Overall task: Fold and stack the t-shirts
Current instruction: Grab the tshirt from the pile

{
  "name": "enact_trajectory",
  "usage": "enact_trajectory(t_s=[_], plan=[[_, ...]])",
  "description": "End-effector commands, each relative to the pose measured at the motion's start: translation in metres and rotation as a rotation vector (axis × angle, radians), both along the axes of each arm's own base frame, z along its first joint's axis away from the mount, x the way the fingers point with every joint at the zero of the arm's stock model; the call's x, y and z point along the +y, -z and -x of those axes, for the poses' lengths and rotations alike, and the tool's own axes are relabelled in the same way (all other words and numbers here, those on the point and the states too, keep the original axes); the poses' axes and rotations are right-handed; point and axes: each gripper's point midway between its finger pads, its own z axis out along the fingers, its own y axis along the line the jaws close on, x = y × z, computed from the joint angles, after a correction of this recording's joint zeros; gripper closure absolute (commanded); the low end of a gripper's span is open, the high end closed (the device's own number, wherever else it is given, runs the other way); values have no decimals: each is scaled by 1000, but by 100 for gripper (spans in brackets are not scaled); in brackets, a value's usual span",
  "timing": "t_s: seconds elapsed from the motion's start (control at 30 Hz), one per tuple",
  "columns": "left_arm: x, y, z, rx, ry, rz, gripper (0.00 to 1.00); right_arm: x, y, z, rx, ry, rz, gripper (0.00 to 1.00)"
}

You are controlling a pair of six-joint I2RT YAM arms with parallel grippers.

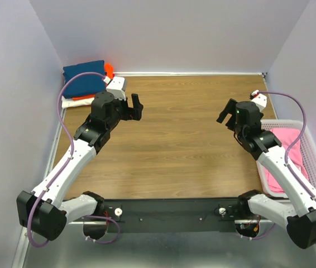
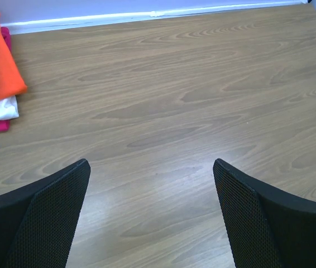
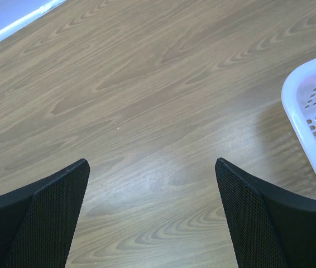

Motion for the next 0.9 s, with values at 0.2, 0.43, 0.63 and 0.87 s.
enact_trajectory(t_s=[0.2, 0.43, 0.63, 0.87], plan=[[-12, -7, 6, -29, 70, 34, 2, 6, 6, -10, 40, 2, -4, 0], [-21, -7, 14, -28, 132, 52, 2, -14, 5, -36, 61, 133, 72, 0], [-27, -11, 20, -39, 175, 75, 2, -83, 9, -64, 99, 303, -7, 0], [-30, -16, 27, -51, 203, 101, 2, -190, 23, -42, 121, 590, -99, 1]])
